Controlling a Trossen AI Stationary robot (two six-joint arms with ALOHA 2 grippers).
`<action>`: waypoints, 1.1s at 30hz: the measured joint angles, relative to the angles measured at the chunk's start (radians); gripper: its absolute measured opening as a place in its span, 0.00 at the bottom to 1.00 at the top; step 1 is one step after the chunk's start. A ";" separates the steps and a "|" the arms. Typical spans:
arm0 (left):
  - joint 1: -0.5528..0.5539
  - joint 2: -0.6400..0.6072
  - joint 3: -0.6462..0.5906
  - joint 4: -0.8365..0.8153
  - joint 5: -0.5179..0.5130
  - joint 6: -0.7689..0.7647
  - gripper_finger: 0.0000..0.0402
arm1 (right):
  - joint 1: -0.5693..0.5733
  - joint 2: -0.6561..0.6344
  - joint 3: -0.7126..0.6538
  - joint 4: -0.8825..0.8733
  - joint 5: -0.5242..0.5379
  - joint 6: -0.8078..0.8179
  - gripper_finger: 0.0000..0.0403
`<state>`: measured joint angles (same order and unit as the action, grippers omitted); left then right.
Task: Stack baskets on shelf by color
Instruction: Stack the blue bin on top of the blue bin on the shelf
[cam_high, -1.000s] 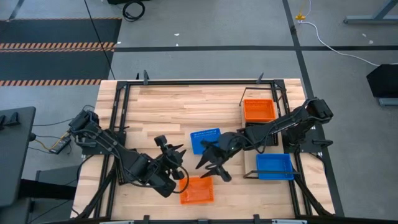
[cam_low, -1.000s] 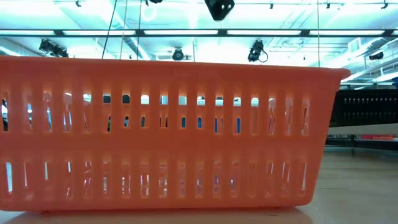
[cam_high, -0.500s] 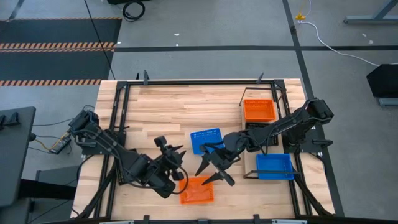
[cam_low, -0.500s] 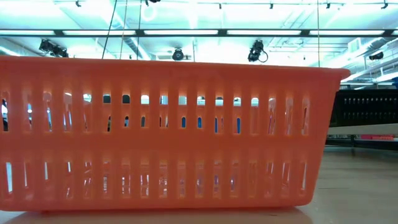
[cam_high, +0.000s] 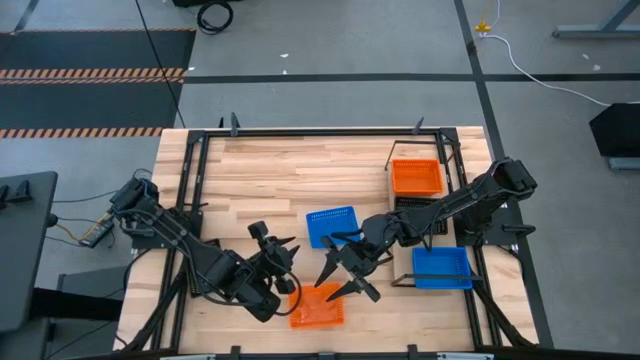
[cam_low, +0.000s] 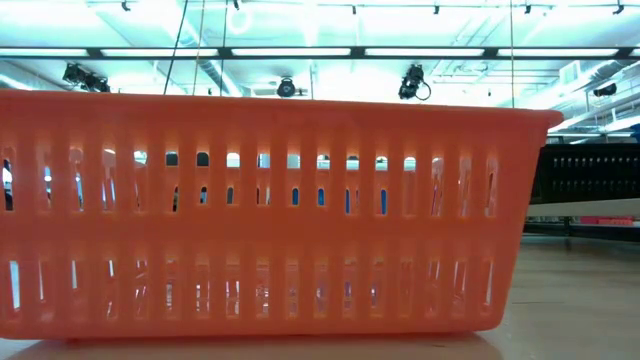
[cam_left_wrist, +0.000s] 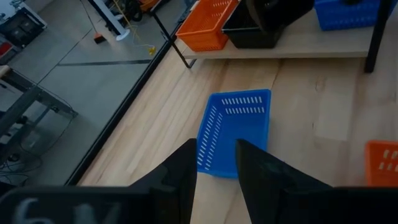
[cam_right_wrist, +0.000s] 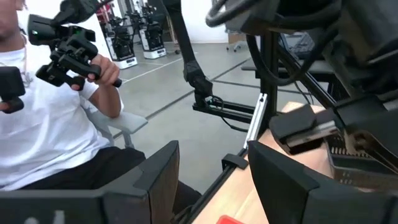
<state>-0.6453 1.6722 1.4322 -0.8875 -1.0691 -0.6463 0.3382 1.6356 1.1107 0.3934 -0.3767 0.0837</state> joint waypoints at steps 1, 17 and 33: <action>0.000 0.000 0.000 0.000 0.000 0.000 0.29 | 0.001 0.000 0.000 0.004 -0.002 0.000 0.49; 0.000 0.000 0.000 0.024 0.001 0.002 0.29 | 0.003 0.000 0.000 0.010 0.066 0.008 0.49; 0.000 0.000 0.000 0.051 0.001 0.002 0.29 | 0.003 0.000 0.000 -0.036 0.465 0.052 0.49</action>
<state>-0.6456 1.6722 1.4322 -0.8367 -1.0683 -0.6441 0.3408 1.6356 1.1107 0.3578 0.0887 0.1356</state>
